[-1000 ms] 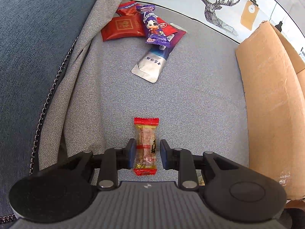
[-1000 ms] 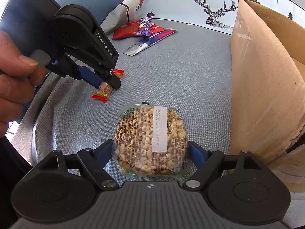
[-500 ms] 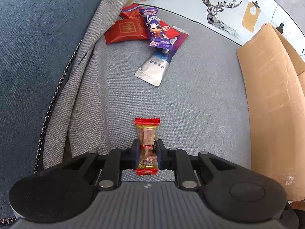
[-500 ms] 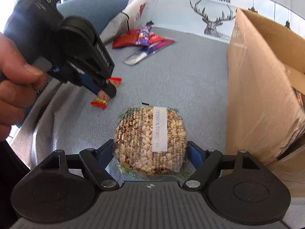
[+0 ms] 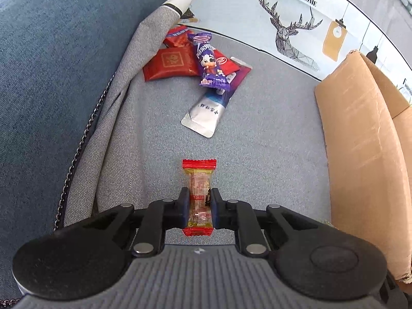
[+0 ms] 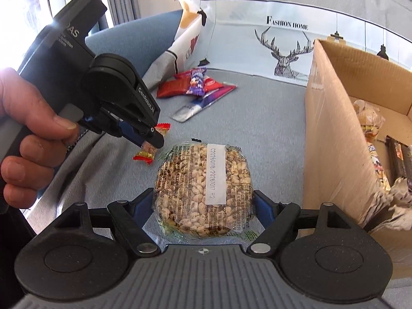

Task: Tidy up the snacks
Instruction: 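Lift the candy with the left gripper while the right gripper lifts the nut cake bag, then carry the candy in the left gripper while the right gripper carries the nut cake bag over the box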

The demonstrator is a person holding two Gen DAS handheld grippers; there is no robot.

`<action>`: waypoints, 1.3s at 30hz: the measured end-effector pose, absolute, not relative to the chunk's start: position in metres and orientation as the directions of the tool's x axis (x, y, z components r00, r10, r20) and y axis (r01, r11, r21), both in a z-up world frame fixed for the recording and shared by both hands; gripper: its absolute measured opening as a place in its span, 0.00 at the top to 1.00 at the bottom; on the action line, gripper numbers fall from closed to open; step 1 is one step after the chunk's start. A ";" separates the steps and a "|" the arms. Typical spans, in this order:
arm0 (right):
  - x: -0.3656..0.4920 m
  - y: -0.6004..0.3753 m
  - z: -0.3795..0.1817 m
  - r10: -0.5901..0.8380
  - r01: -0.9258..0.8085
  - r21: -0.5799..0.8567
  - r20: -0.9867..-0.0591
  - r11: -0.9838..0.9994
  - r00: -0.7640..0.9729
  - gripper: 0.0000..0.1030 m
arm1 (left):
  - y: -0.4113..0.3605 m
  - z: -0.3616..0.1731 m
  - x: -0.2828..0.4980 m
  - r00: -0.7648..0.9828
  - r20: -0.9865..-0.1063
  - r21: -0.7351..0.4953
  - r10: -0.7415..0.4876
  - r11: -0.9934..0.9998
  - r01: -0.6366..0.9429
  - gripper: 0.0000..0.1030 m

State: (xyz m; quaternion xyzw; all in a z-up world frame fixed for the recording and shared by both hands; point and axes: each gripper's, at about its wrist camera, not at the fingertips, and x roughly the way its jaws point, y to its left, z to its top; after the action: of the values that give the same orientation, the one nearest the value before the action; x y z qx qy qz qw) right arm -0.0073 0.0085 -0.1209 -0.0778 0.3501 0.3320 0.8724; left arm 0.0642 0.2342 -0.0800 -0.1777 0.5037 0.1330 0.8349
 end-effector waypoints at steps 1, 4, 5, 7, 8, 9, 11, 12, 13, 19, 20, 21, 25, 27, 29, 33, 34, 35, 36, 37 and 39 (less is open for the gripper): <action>-0.008 0.008 -0.121 0.527 -0.635 0.096 -0.659 0.767 0.537 0.21 | 0.235 -0.080 0.064 0.458 -0.888 -0.163 0.044 0.900 -0.403 0.83; -0.010 0.009 -0.123 0.525 -0.638 0.087 -0.657 0.766 0.541 0.21 | 0.235 -0.079 0.064 0.463 -0.885 -0.164 0.047 0.899 -0.406 0.83; -0.010 0.009 -0.123 0.524 -0.638 0.085 -0.657 0.765 0.542 0.21 | 0.235 -0.079 0.064 0.464 -0.885 -0.164 0.048 0.899 -0.406 0.83; -0.012 0.009 -0.122 0.524 -0.640 0.081 -0.656 0.764 0.543 0.21 | 0.234 -0.078 0.063 0.467 -0.883 -0.165 0.049 0.899 -0.406 0.83; -0.012 0.009 -0.122 0.525 -0.641 0.079 -0.655 0.763 0.544 0.21 | 0.234 -0.078 0.062 0.469 -0.882 -0.165 0.051 0.898 -0.407 0.83; -0.012 0.009 -0.122 0.524 -0.642 0.077 -0.654 0.763 0.545 0.21 | 0.234 -0.077 0.062 0.471 -0.880 -0.164 0.053 0.898 -0.408 0.83; -0.013 0.009 -0.122 0.525 -0.643 0.073 -0.652 0.762 0.548 0.21 | 0.234 -0.076 0.062 0.475 -0.878 -0.164 0.056 0.898 -0.409 0.83; -0.013 0.009 -0.121 0.525 -0.643 0.071 -0.650 0.762 0.550 0.21 | 0.234 -0.076 0.062 0.477 -0.877 -0.164 0.057 0.898 -0.409 0.83; -0.013 0.009 -0.121 0.525 -0.644 0.070 -0.649 0.762 0.550 0.21 | 0.234 -0.076 0.062 0.478 -0.876 -0.163 0.058 0.898 -0.408 0.83; -0.015 0.009 -0.122 0.525 -0.648 0.062 -0.648 0.759 0.553 0.21 | 0.233 -0.075 0.062 0.481 -0.874 -0.158 0.065 0.898 -0.410 0.83; -0.015 0.008 -0.122 0.525 -0.649 0.061 -0.646 0.758 0.554 0.21 | 0.233 -0.075 0.061 0.482 -0.874 -0.158 0.067 0.898 -0.410 0.83; -0.016 0.008 -0.122 0.523 -0.651 0.048 -0.642 0.758 0.561 0.21 | 0.233 -0.075 0.061 0.483 -0.873 -0.158 0.068 0.898 -0.411 0.83; -0.018 0.007 -0.118 0.526 -0.653 0.036 -0.627 0.757 0.575 0.21 | 0.233 -0.074 0.060 0.492 -0.867 -0.158 0.074 0.897 -0.414 0.83; -0.020 0.006 -0.114 0.533 -0.656 0.031 -0.611 0.754 0.584 0.21 | 0.233 -0.073 0.059 0.499 -0.863 -0.159 0.077 0.896 -0.414 0.83; -0.023 0.005 -0.109 0.542 -0.661 0.022 -0.593 0.750 0.595 0.21 | 0.233 -0.070 0.057 0.512 -0.855 -0.160 0.086 0.894 -0.418 0.83; -0.029 0.003 -0.093 0.569 -0.677 0.002 -0.544 0.736 0.617 0.21 | 0.234 -0.064 0.055 0.541 -0.835 -0.167 0.101 0.891 -0.423 0.83; -0.031 0.002 -0.088 0.576 -0.681 -0.003 -0.530 0.732 0.622 0.21 | 0.234 -0.062 0.055 0.550 -0.829 -0.169 0.104 0.890 -0.424 0.83; -0.032 0.000 -0.083 0.582 -0.684 -0.009 -0.518 0.729 0.627 0.21 | 0.235 -0.060 0.054 0.559 -0.822 -0.171 0.109 0.889 -0.425 0.83; -0.032 -0.001 -0.078 0.587 -0.686 -0.013 -0.506 0.728 0.632 0.21 | 0.235 -0.058 0.054 0.566 -0.816 -0.171 0.114 0.889 -0.426 0.83; -0.032 -0.003 -0.072 0.592 -0.687 -0.013 -0.495 0.727 0.636 0.21 | 0.235 -0.057 0.053 0.574 -0.810 -0.173 0.118 0.888 -0.426 0.83; -0.029 -0.008 -0.059 0.600 -0.684 -0.010 -0.471 0.730 0.647 0.21 | 0.234 -0.053 0.052 0.591 -0.798 -0.180 0.120 0.887 -0.424 0.83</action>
State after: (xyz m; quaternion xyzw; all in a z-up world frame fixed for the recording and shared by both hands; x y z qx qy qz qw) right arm -0.0289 -0.0076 -0.0592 -0.0938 0.2240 0.3555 0.9026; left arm 0.0522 0.2344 -0.0526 -0.1790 0.4248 0.1558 0.8737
